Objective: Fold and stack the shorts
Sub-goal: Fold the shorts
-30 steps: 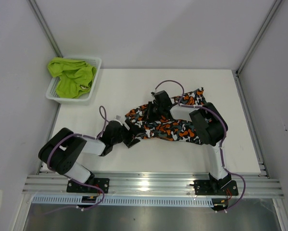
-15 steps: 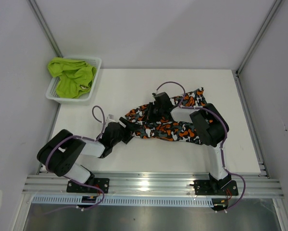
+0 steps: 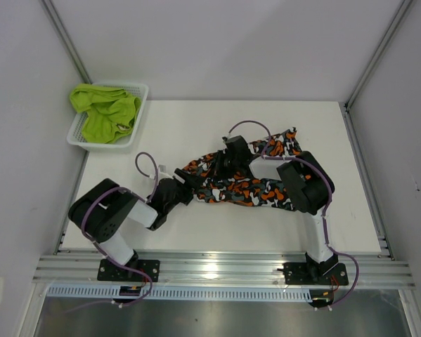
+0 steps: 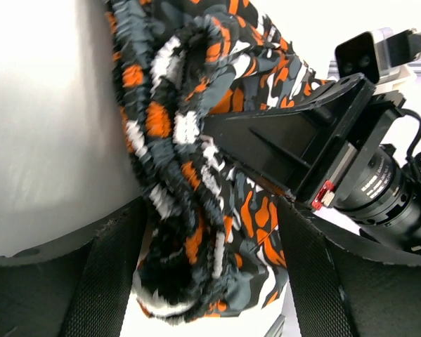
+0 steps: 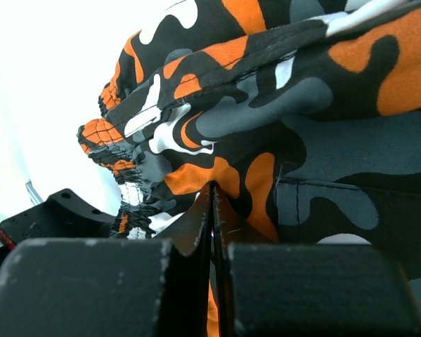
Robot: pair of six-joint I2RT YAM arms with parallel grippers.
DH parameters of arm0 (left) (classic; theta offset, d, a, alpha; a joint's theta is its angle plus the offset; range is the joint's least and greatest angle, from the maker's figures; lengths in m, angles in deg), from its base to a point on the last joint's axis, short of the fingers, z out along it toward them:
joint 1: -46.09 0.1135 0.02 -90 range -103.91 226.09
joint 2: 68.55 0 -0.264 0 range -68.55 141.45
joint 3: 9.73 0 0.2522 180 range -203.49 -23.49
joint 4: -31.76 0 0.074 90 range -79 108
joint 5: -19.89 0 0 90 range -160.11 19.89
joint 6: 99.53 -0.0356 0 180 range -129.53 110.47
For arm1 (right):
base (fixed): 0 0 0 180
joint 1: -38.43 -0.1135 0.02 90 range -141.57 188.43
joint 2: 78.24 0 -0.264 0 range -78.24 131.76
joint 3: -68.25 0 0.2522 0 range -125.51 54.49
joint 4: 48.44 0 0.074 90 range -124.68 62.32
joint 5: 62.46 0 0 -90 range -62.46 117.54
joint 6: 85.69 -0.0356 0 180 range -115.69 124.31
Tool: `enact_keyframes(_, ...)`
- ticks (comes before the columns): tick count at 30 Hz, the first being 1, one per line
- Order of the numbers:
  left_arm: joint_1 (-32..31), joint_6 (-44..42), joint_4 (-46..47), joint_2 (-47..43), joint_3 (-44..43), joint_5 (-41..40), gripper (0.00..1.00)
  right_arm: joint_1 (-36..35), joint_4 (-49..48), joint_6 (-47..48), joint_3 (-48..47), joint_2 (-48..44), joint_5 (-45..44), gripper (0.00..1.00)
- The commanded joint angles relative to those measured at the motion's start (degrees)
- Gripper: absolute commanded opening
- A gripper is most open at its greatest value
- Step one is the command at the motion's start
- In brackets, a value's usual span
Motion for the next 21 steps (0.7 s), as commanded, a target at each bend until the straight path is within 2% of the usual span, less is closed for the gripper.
enact_keyframes(1,0.0,-1.3,1.0,3.6,-0.3,-0.8,0.78,-1.3,3.3,-0.1,2.1,-0.3,-0.2,0.0)
enact_keyframes(8,0.4,-2.5,1.8,3.5,-0.5,-2.0,0.77,-1.6,2.8,-0.7,3.4,-0.9,0.5,0.0)
enact_keyframes(9,0.5,-3.1,2.3,3.5,-0.5,-2.0,0.75,-1.7,2.8,-0.7,3.5,-0.9,0.5,0.0)
enact_keyframes(10,0.6,-4.6,3.0,3.6,-0.6,-2.0,0.68,-1.8,2.7,-0.9,3.7,-1.0,0.6,0.0)
enact_keyframes(17,2.2,-6.7,3.7,4.0,-0.6,-2.8,0.57,-2.5,1.5,-1.7,5.6,-2.1,0.5,0.0)
enact_keyframes(18,2.4,-6.7,4.1,4.3,-0.5,-2.7,0.51,-2.6,1.4,-1.8,5.8,-2.2,0.1,0.0)
enact_keyframes(21,2.9,-6.9,5.6,4.2,0.3,-2.5,0.43,-2.7,1.4,-1.9,5.7,-2.3,-0.3,0.0)
